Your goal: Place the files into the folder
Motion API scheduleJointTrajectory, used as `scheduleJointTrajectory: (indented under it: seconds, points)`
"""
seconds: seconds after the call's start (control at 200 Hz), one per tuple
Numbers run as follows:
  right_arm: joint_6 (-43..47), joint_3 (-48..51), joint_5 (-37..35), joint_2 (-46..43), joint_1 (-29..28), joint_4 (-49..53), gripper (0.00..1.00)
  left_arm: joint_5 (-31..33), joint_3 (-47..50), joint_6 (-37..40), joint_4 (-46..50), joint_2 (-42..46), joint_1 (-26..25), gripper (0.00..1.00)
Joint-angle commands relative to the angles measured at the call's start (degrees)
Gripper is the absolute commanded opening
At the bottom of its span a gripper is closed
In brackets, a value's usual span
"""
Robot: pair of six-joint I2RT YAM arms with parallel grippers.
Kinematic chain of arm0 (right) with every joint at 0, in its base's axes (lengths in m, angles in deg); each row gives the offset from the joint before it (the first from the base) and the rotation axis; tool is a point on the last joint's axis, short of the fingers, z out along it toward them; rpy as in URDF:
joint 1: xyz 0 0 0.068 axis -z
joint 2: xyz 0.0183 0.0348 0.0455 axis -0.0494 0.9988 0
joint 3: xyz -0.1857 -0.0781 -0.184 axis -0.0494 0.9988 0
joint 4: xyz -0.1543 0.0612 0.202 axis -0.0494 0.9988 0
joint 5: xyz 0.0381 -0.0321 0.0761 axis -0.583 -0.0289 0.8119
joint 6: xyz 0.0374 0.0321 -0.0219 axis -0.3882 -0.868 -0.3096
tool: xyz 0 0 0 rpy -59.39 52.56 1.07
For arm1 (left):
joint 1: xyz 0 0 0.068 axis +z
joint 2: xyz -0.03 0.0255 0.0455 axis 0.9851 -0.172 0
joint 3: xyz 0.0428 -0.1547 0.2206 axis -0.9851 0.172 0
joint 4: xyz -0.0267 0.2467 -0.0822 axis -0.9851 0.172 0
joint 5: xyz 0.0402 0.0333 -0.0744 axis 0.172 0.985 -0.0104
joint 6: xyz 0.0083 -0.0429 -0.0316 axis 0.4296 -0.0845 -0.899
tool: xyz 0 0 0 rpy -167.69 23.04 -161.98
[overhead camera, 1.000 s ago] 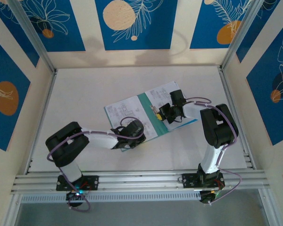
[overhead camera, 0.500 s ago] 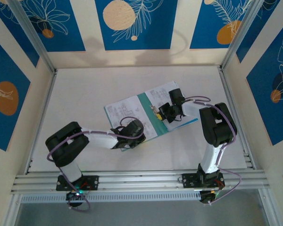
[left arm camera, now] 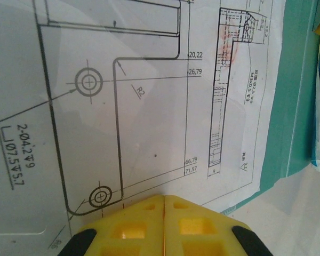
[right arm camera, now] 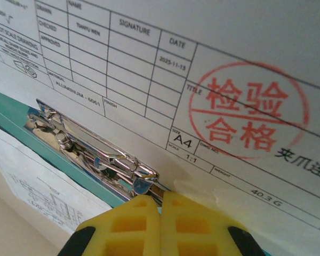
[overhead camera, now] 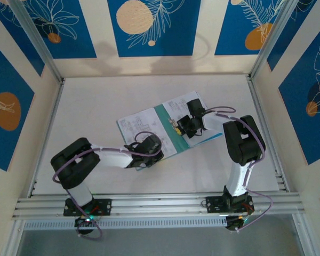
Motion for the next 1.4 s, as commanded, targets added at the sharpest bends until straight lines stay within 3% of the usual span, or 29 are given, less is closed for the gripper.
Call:
scheduleJointTrajectory:
  seconds: [0.0, 0.52, 1.395]
  points:
    - [-2.2, 4.7, -13.3, 9.3, -1.0, 16.8, 0.00, 0.4, 1.8, 0.2, 5.3, 0.4, 0.7, 0.07]
    - [-2.9, 0.0, -19.2, 13.2, -3.6, 25.2, 0.00, -0.2, 2.0, 0.5, 4.5, 0.4, 1.2, 0.07]
    - [-4.7, -8.0, -15.6, 20.8, -4.5, 33.0, 0.00, -2.0, 0.3, 1.4, 3.7, -1.3, 1.7, 0.07]
